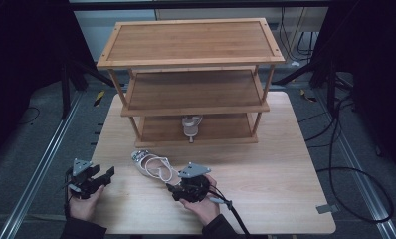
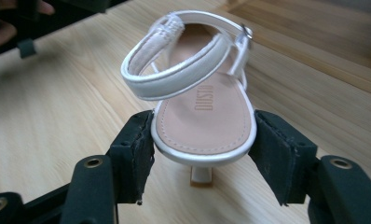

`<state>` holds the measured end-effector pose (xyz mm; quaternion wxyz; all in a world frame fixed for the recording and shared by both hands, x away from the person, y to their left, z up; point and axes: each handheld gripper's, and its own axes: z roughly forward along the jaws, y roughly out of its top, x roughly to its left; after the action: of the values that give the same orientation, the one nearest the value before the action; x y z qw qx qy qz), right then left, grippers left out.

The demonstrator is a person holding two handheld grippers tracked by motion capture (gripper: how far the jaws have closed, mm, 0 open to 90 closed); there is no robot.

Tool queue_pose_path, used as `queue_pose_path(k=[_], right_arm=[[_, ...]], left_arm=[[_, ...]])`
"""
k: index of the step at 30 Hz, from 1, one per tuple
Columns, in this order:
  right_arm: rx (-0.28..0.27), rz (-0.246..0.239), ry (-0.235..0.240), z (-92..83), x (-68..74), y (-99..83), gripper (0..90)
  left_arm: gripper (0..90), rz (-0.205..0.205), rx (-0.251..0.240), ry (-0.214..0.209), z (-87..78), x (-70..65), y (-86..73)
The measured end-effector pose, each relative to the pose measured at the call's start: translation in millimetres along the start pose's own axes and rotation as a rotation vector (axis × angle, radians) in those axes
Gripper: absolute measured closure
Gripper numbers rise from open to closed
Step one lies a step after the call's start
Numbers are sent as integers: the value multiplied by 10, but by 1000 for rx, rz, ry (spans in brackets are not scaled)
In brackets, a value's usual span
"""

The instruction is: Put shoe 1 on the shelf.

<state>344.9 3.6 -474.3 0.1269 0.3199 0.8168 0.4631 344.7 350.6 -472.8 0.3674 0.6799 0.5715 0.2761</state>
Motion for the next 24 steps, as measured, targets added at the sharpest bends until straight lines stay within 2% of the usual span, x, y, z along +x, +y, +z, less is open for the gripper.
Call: queue_pose_path(k=[5,8,10,12,15,17,24], right_arm=[[8,10,3,-16,-117,-29,408],[3,7,5,-9,-124,-32,395],[-21,-4,-10,26,-106,-36,293],[-26,-5,-14,81,-100,-27,236],[-23,-26,-17,199,-85,-14,202],[-23,-37,-15,275,-68,-4,203],[-20,-28,-25,479,-66,32,236]], left_arm=[[401,3,2,-6,4,-8,-1],[401,5,4,-13,10,-11,-1],[401,6,4,-15,10,-12,0],[401,6,2,-18,8,-13,1],[401,7,2,-23,12,-11,0],[401,9,3,-28,18,-9,-2],[403,11,2,-30,15,6,-6]])
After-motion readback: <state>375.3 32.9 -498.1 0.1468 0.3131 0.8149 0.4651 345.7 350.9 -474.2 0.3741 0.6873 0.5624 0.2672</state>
